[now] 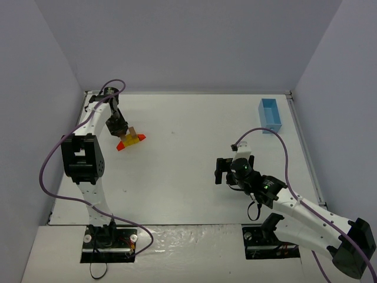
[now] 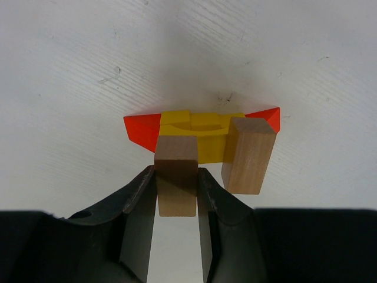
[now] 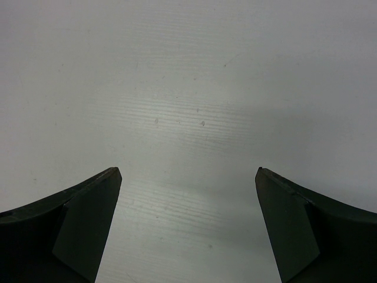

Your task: Build the wood block tower

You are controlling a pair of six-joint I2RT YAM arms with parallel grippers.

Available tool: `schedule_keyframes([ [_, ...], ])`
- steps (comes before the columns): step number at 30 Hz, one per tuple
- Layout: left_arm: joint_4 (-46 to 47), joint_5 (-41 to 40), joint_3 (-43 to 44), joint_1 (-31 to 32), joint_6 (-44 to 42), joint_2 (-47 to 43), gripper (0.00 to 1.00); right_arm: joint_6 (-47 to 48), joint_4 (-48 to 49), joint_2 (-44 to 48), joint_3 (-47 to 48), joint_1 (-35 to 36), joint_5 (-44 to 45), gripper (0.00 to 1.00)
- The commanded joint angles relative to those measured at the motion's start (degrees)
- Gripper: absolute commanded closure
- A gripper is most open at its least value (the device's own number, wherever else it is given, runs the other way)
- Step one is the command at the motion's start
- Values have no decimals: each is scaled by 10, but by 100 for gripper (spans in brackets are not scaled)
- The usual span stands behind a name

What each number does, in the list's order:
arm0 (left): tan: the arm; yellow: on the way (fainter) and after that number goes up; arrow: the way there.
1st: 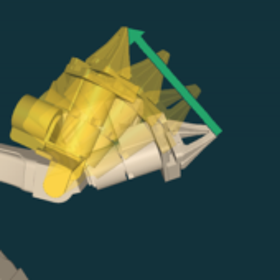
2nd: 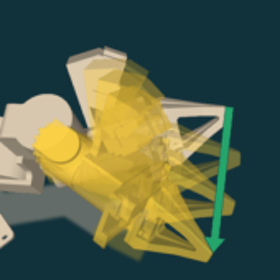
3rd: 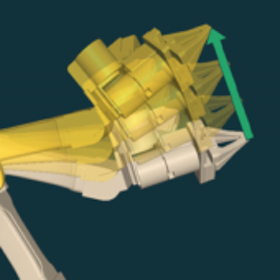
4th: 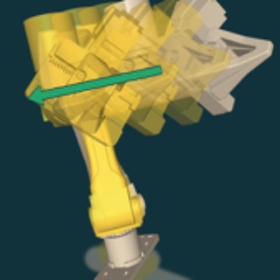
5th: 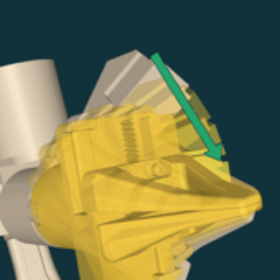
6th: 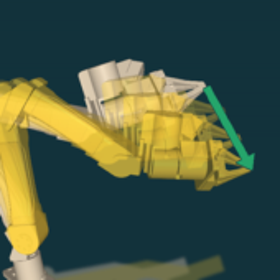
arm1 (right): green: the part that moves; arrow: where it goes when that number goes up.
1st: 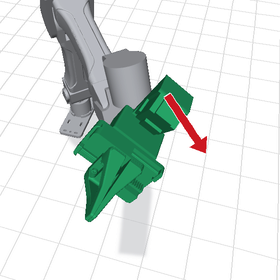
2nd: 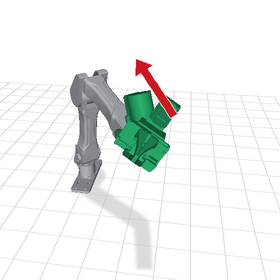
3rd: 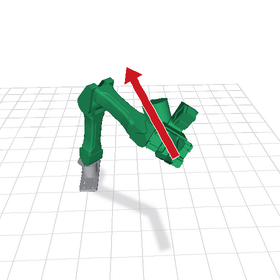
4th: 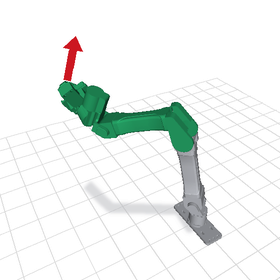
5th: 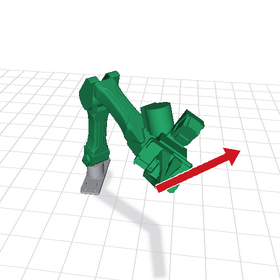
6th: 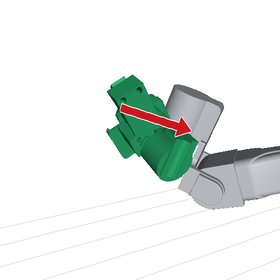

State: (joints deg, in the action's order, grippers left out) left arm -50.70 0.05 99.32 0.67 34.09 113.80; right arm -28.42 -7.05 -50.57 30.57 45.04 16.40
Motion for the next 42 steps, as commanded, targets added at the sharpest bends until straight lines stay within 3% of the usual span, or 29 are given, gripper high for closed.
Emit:
schedule_keyframes([
  [1, 10, -4, 3, -1, 9, -11, 90, 6, 28, -3, 11, -1, 4, 5],
  [12, 13, -1, 0, -1, 13, -5, 82, 6, 29, -3, 11, -1, 3, 5],
  [24, 13, -1, -2, -1, 14, -5, 56, 5, 30, -3, 10, -1, 2, 5],
  [30, 10, -1, -3, -1, 10, -19, 54, 6, 30, -5, 11, -1, -1, 5],
  [36, 10, -25, -10, -3, -18, -125, 53, 25, 27, 17, 23, 0, -2, 5],
  [42, 12, -50, -59, -3, -96, -268, 40, 37, -25, 34, 115, -2, 13, 2],
])
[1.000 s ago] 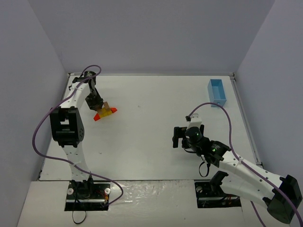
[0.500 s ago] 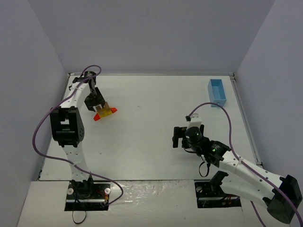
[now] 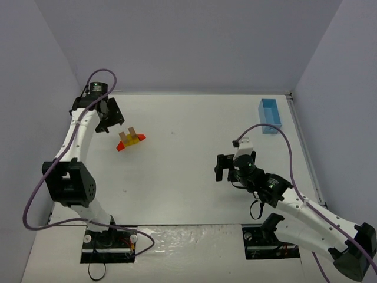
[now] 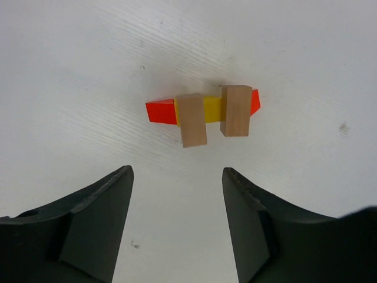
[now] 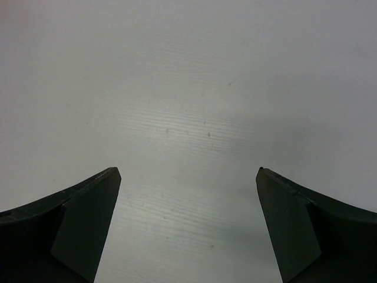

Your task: Build the wood block tower

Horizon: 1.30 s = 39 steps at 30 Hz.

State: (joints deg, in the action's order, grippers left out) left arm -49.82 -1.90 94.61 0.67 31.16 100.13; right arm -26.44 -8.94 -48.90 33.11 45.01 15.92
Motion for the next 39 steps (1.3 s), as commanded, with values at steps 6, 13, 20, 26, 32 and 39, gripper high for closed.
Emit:
schedule_keyframes([
  [6, 38, 5, -118, -21, -108, -324, 30, 60, -61, 31, 181, -2, 65, 0],
  [13, 74, 35, -250, -13, -123, -547, 18, 92, -105, 84, 242, -3, 114, 0],
  [20, 32, 19, -290, 34, -162, -626, 14, 113, -121, 169, 225, -2, 176, 0],
  [26, 53, 3, -352, 38, -165, -672, 14, 109, -130, 231, 202, -3, 209, 0],
  [32, 79, -17, -416, 43, -140, -708, 14, 111, -136, 276, 183, -2, 232, 0],
  [39, 87, -21, -428, 45, -137, -708, 14, 112, -139, 277, 163, -2, 244, 0],
])
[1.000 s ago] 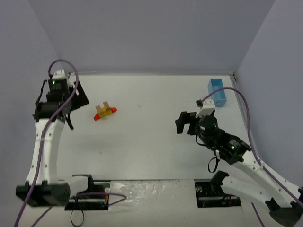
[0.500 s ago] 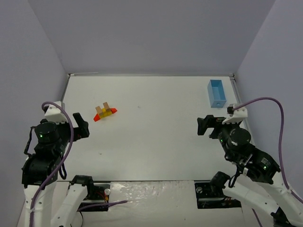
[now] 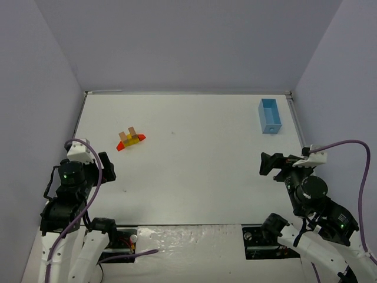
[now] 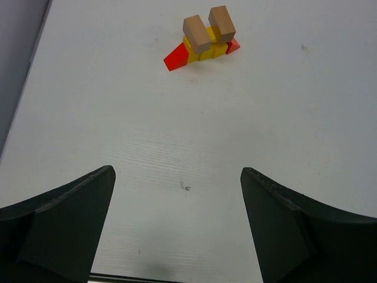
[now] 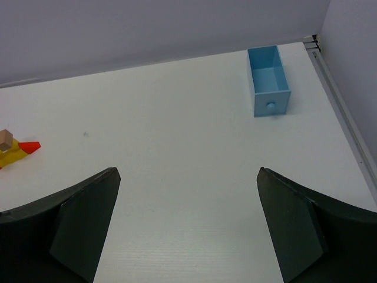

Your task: Build the wood block tower

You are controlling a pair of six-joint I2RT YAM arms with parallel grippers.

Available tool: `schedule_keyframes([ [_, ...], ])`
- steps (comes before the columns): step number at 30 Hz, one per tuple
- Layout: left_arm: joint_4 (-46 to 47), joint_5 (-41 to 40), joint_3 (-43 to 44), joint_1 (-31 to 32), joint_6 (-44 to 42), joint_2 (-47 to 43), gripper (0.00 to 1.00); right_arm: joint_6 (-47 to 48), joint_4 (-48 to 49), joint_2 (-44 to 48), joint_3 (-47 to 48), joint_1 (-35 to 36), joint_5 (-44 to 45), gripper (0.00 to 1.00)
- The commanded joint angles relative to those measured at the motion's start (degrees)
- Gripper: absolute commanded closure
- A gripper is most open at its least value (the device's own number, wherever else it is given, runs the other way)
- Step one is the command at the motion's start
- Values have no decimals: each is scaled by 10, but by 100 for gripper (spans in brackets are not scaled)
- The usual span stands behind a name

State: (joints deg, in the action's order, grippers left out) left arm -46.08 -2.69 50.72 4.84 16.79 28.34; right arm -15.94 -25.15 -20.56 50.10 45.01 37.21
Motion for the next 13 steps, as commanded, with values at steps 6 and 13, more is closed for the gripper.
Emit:
schedule_keyframes([
  [6, 53, -13, 5, 3, 10, 7, 14, 4, 21, -11, -9, -2, 32, 0],
  [13, 57, -8, 0, 3, 10, 4, 14, 6, 19, -26, -7, -2, 33, 0],
])
